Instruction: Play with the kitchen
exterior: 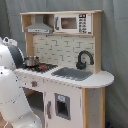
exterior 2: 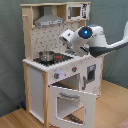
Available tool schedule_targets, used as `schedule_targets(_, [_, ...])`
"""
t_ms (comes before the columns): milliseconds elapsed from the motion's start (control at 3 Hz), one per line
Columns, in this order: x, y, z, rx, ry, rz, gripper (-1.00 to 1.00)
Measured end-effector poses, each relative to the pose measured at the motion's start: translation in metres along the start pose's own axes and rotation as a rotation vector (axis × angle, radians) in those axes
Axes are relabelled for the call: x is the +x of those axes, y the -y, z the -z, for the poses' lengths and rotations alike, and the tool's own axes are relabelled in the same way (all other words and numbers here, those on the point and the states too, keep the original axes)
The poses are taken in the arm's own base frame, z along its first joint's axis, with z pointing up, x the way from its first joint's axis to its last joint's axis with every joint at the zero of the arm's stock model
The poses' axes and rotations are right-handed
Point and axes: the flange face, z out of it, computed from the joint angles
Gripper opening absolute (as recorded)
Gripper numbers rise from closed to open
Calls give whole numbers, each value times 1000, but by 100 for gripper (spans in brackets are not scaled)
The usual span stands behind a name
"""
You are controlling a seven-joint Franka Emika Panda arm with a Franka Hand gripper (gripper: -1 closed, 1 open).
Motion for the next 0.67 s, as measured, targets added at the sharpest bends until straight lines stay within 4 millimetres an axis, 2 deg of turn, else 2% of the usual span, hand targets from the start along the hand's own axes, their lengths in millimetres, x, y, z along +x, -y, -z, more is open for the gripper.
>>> schedule_targets(333, [6,-9,-5,85,-46,-75,100])
schedule_targets(667, [12,-26,-9,167,-82,-148,100])
